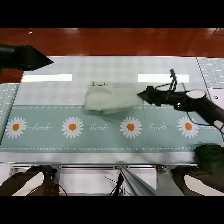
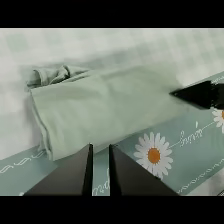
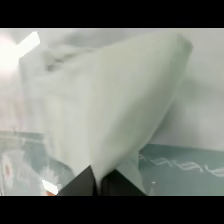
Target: Fold the shirts.
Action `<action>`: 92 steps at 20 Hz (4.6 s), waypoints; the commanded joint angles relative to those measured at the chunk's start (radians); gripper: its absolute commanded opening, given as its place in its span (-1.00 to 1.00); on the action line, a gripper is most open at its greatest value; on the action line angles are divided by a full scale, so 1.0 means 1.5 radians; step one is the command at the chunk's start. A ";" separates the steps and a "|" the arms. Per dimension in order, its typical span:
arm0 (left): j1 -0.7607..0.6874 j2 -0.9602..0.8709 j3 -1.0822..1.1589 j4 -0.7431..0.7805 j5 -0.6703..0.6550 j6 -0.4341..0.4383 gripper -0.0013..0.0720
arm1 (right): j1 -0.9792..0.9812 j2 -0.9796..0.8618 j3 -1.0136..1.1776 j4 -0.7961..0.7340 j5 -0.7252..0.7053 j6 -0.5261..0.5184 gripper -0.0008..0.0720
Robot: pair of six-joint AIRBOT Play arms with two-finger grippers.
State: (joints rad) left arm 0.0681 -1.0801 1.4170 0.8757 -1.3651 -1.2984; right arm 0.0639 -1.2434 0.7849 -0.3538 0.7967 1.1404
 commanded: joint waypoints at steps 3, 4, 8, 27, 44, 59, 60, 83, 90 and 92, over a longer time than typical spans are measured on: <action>0.000 -0.045 -0.037 0.000 0.005 0.003 -0.51 | -0.147 0.131 0.214 -0.249 0.213 0.216 -0.94; 0.000 -0.054 -0.038 0.000 0.013 0.003 -0.51 | -0.186 0.162 0.244 -0.278 0.249 0.259 -0.94; -0.001 -0.085 -0.038 -0.002 0.063 0.007 -0.51 | -0.381 0.270 0.332 -0.356 0.450 0.340 -0.94; -0.001 -0.186 -0.038 -0.033 0.149 0.093 -0.51 | -0.785 0.391 0.370 -1.022 0.706 0.296 -0.94; 0.000 -0.187 -0.038 -0.033 0.190 0.093 -0.51 | -0.785 0.392 0.368 -1.069 0.706 0.211 -0.77; 0.087 -0.186 -0.025 -0.033 0.201 0.093 -0.51 | -0.785 0.415 0.120 -1.277 0.683 0.201 -0.75; 0.095 -0.186 -0.017 -0.033 0.200 0.093 -0.51 | -0.785 0.415 0.104 -1.298 0.672 0.201 -0.75; -0.039 -0.181 0.022 0.239 0.177 0.070 0.50 | -0.432 0.281 0.099 -0.494 0.098 0.158 0.68; -0.202 -0.185 0.004 0.334 0.114 -0.095 1.00 | -0.081 0.082 0.233 -0.687 0.246 0.193 0.69; -0.225 -0.176 -0.012 0.334 0.100 -0.118 1.00 | -0.040 0.070 0.277 -0.725 0.250 0.220 0.69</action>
State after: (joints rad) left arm -0.2058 -1.3544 1.4212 1.3407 -1.1709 -1.3891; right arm -0.1322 -1.0775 1.1118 -1.3323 1.1248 1.4315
